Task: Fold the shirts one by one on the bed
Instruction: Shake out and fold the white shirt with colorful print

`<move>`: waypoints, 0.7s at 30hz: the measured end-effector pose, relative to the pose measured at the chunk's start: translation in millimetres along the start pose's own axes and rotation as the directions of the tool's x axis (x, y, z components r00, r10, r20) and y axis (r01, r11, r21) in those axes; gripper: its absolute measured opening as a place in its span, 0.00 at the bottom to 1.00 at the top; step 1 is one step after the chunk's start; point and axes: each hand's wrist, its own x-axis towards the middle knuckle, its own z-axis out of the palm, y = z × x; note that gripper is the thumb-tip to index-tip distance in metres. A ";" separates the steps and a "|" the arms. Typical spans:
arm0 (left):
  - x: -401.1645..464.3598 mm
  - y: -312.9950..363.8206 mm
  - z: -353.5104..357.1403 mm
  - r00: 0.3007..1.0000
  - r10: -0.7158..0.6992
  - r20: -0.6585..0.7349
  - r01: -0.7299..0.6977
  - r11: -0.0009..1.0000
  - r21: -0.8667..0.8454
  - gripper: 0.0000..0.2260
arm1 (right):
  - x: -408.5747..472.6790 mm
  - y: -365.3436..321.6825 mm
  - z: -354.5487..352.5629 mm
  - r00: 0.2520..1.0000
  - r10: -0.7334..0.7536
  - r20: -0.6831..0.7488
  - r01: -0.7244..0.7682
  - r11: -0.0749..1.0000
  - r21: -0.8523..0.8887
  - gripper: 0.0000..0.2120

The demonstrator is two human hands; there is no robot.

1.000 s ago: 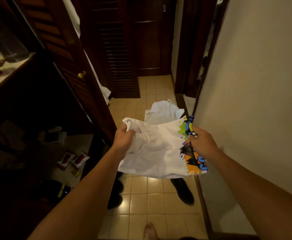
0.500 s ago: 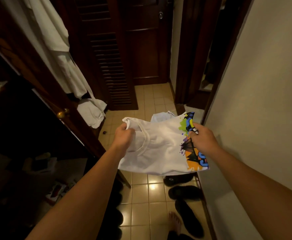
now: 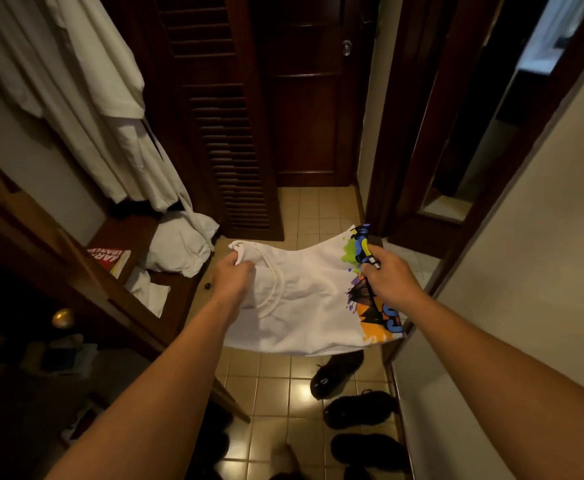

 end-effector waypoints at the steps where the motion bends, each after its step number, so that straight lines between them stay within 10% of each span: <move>1: 4.6 1.9 1.1 1.000 -0.006 -0.003 0.006 1.000 -0.012 0.19 | 5.4 -1.0 1.0 1.000 0.004 -0.004 -0.004 1.000 -0.009 0.20; 21: 259.5 79.8 -23.6 0.983 -0.021 -0.180 0.013 0.999 -0.044 0.17 | 289.8 -109.4 87.1 0.978 -0.105 0.182 0.108 0.994 -0.007 0.18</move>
